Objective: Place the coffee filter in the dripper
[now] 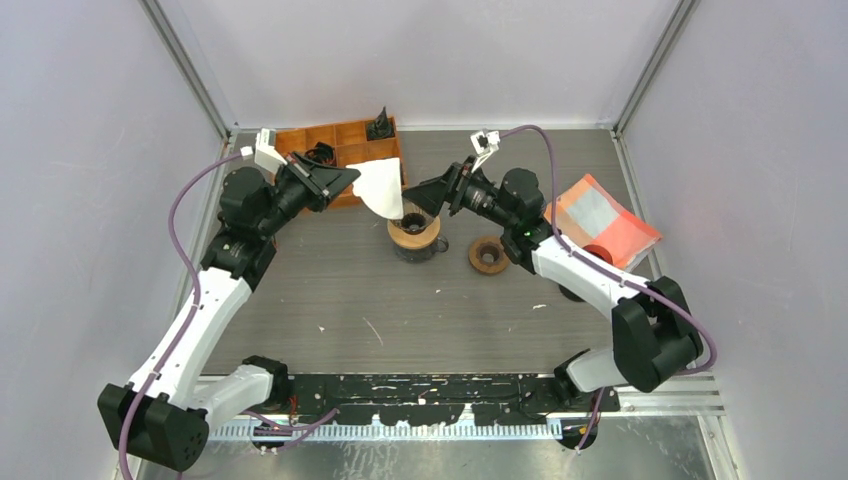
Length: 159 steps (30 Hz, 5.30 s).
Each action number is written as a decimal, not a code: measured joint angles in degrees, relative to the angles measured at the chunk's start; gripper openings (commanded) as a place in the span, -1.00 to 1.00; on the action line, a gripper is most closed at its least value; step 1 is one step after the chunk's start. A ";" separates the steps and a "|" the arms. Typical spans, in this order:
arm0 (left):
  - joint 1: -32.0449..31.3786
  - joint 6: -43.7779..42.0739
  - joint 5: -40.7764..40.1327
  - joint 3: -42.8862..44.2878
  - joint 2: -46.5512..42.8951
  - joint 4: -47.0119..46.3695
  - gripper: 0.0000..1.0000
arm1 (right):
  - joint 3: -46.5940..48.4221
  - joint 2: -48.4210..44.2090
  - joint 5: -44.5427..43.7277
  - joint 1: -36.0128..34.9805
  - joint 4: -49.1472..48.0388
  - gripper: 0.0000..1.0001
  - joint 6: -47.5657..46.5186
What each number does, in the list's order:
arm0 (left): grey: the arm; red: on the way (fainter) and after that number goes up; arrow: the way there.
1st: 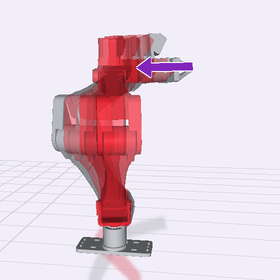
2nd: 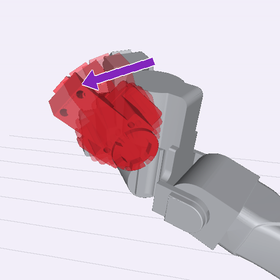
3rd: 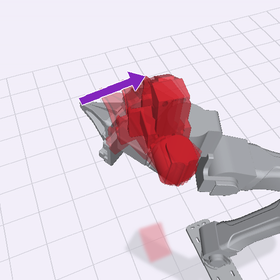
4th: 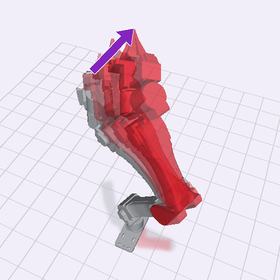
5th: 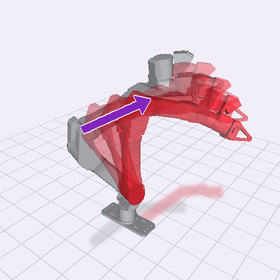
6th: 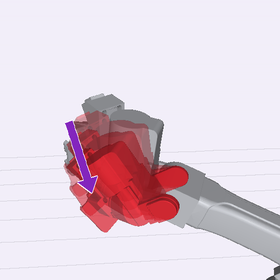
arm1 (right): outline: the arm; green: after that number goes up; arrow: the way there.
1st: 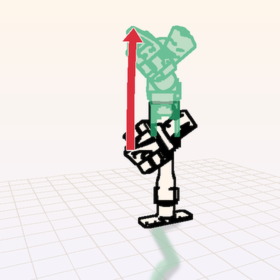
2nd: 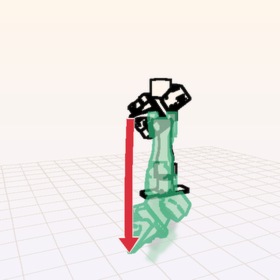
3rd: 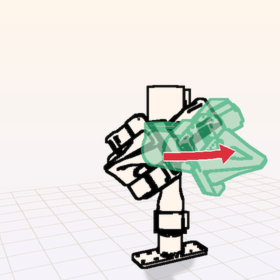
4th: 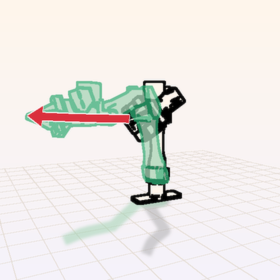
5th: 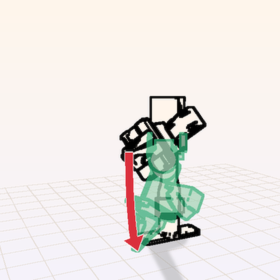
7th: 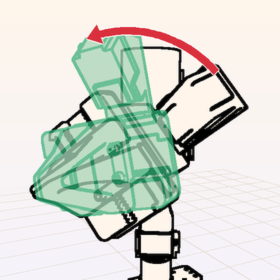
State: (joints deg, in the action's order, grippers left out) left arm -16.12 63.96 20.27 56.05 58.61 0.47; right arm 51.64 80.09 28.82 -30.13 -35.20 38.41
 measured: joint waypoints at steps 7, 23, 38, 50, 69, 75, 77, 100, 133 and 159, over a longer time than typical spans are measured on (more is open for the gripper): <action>0.00 4.87 1.44 -1.33 -0.42 -5.62 -1.00 | -0.13 2.19 3.30 0.31 -5.07 0.64 5.77; -1.27 10.80 4.13 -3.04 1.11 -12.96 -1.00 | -0.13 7.10 9.05 1.73 -18.16 -0.07 17.57; -1.40 9.51 3.26 -3.54 1.27 -12.46 -0.63 | -0.66 8.48 13.64 4.33 -31.01 -0.98 28.24; -1.40 6.29 -0.22 -6.29 -1.75 -10.16 0.09 | -0.79 8.48 13.97 4.87 -35.17 -0.99 32.92; -1.40 4.85 -1.22 -9.68 -5.57 -8.44 0.16 | -0.87 8.46 13.94 5.14 -35.60 -0.99 34.01; -1.40 5.03 -0.57 -9.68 -4.44 -8.46 0.14 | -0.87 8.46 13.94 5.14 -35.60 -0.99 33.99; -1.40 5.05 -0.39 -9.68 -4.20 -8.48 0.13 | -0.87 8.46 13.94 5.14 -35.60 -0.99 34.01; -3.96 9.16 2.89 -9.68 0.37 -15.10 0.02 | -0.87 8.46 13.88 5.14 -36.81 -0.98 35.06; -14.95 11.78 -11.30 -15.41 0.42 -26.40 -1.00 | -4.63 8.46 8.07 3.17 -38.12 -0.60 35.12; -15.58 -15.23 -16.90 9.81 1.03 19.45 -1.00 | -0.59 -8.20 0.24 3.08 8.59 0.37 -1.66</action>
State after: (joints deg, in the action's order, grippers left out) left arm -31.70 48.73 3.38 65.87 59.64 19.92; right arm 51.05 71.90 29.06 -27.05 -26.61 36.75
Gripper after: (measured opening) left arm 0.005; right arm 0.671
